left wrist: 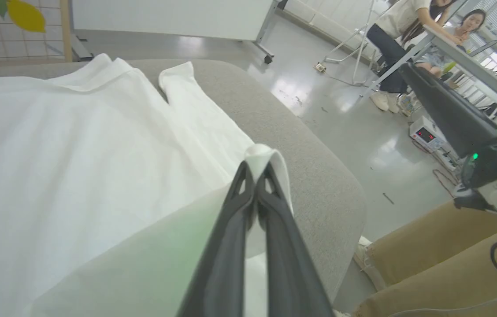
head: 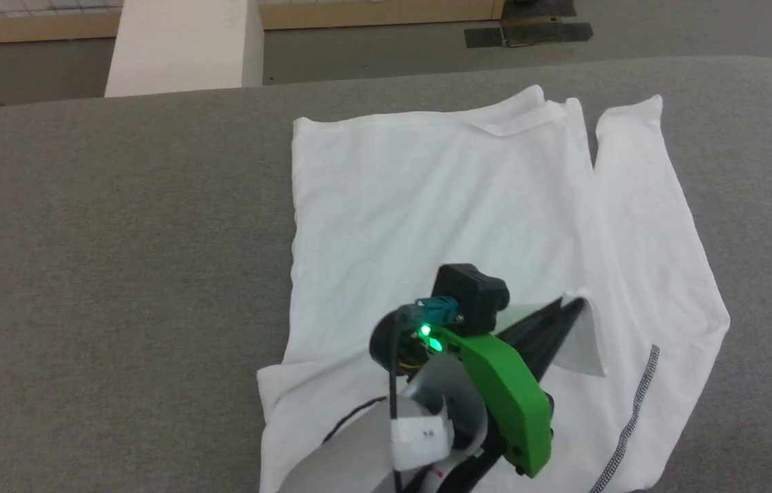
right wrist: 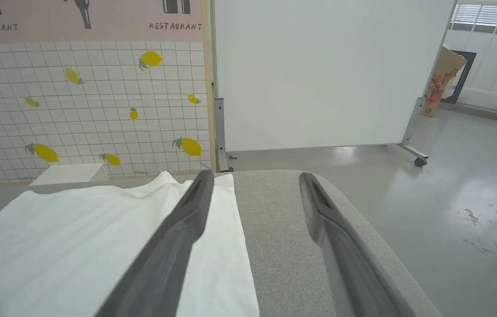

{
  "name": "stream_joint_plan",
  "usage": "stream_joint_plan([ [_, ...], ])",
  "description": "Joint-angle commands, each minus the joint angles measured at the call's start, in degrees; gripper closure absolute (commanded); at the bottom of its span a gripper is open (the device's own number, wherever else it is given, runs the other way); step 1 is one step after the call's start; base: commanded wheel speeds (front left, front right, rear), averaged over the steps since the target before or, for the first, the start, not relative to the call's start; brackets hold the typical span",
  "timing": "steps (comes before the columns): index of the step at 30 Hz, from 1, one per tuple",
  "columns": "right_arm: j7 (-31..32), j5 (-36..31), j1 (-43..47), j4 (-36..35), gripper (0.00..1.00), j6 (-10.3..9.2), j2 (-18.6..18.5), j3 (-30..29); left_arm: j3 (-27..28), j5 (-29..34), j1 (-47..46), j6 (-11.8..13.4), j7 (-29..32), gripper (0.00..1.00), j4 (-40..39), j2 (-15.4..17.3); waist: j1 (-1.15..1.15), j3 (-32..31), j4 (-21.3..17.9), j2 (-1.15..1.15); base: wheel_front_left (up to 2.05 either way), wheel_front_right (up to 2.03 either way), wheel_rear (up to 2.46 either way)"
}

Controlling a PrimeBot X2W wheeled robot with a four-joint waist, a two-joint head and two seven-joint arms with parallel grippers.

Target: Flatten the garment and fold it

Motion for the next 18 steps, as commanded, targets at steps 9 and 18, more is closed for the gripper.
stream_joint_plan([
  [9,-1.7,0.8,-3.3,2.9,0.0,-0.09,0.1,2.2,-16.3,-11.0,-8.3,2.9,-7.4,1.0,13.9,-0.3,0.0,4.4,-5.9,0.0,0.0,0.0,0.0],
  [18,-2.1,0.3,-4.4,5.4,0.0,-0.09,0.0,4.0,-23.4,-17.1,-12.9,4.0,-13.9,0.0,24.0,-0.4,0.0,3.8,-5.6,0.0,0.0,0.0,0.0],
])
